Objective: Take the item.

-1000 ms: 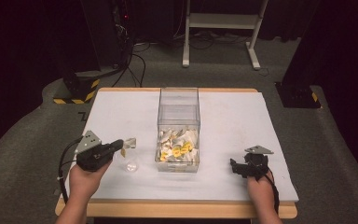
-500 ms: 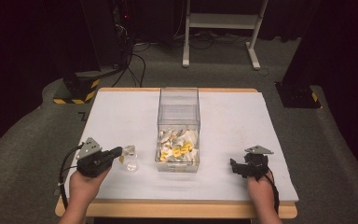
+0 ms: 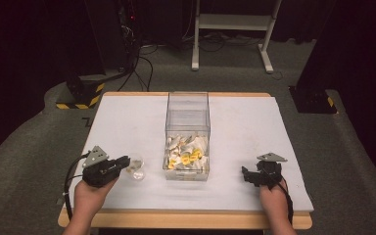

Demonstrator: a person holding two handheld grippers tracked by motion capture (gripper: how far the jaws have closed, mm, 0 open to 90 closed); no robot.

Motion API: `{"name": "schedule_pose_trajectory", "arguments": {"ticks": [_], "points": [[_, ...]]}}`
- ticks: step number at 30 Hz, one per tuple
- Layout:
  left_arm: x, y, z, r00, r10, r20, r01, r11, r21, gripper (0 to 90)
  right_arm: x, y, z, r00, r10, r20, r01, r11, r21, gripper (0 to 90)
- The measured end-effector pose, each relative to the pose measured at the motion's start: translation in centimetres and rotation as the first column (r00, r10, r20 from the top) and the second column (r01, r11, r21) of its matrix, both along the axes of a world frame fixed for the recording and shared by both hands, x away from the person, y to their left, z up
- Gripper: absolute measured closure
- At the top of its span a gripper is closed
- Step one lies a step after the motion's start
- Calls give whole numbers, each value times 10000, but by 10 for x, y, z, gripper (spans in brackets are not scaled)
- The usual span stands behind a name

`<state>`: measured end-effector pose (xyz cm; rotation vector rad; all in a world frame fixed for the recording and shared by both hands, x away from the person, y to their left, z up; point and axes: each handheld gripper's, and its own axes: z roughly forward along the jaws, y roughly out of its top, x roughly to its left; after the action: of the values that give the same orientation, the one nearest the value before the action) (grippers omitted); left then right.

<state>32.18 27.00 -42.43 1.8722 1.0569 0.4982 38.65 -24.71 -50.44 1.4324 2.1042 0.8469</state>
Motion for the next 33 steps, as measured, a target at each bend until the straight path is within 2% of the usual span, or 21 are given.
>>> {"name": "schedule_pose_trajectory", "arguments": {"ticks": [9, 17, 27, 33], "points": [[2, 0, 3, 9998, 191, 106, -191, 9998, 69, 681, 0, 0, 0, 10000, -14, -9, 14, 10000, -3, 123], [6, 6, 6, 9979, 582, 275, -584, 9983, 91, 550, 0, 0, 0, 10000, -16, -8, 16, 10000, -4, 123], [15, 22, 9, 9918, 1214, 400, -1211, 9926, -99, 425, 0, 0, 0, 10000, -22, -1, 22, 10000, 0, 123], [22, 34, 7, 9895, 1417, 292, -1417, 9899, -17, 366, 0, 0, 0, 10000, 7, 9, -7, 10000, -11, 123]]}}
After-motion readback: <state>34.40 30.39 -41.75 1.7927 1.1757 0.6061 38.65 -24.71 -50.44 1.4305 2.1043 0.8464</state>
